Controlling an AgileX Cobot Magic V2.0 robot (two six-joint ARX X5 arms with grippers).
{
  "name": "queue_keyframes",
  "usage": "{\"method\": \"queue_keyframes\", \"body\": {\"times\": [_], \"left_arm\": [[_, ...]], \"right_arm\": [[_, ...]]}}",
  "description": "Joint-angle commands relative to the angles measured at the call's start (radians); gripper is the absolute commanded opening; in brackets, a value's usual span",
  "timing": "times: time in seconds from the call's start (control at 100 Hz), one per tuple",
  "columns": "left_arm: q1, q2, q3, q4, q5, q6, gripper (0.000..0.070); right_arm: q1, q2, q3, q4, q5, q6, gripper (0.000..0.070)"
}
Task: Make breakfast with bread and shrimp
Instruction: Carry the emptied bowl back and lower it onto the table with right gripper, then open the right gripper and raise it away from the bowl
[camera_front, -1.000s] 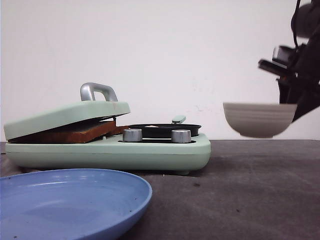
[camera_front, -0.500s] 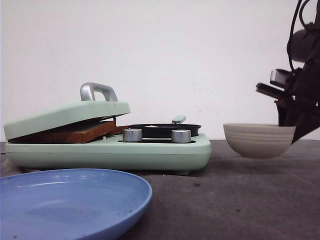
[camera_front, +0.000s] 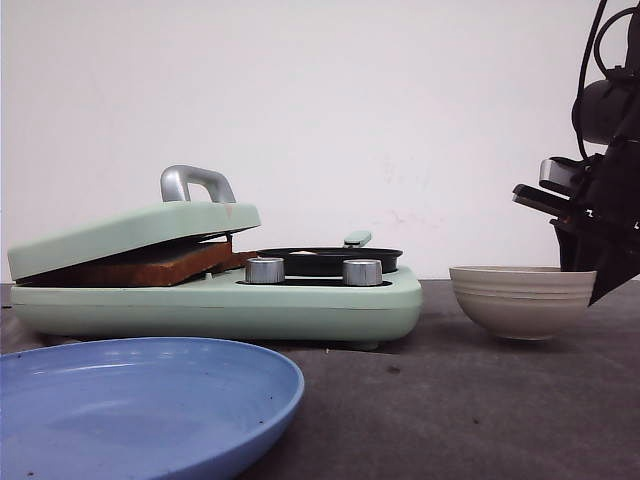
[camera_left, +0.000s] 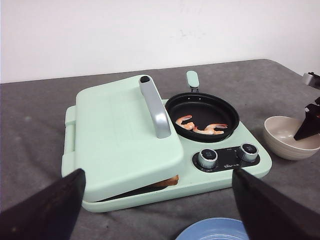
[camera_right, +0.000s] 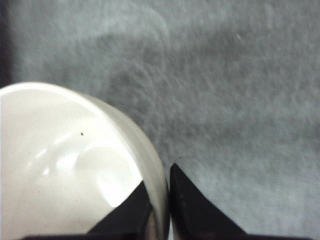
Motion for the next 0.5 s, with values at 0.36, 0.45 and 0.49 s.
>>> {"method": "queue_keyframes", "body": {"times": [0.36, 0.45, 0.49], "left_arm": [[-0.003, 0.002, 0.005, 0.003, -0.002, -0.002, 0.0509], [-0.003, 0.002, 0.005, -0.008, -0.002, -0.002, 0.0509], [-0.003, 0.002, 0.005, -0.009, -0.002, -0.002, 0.0509]], "right_arm": [[-0.003, 0.002, 0.018, 0.021, 0.000, -0.016, 0.0392], [-0.004, -0.022, 0.018, 0.033, 0.000, -0.023, 0.0391], [-0.004, -0.037, 0.018, 0.034, 0.000, -0.024, 0.0391]]}}
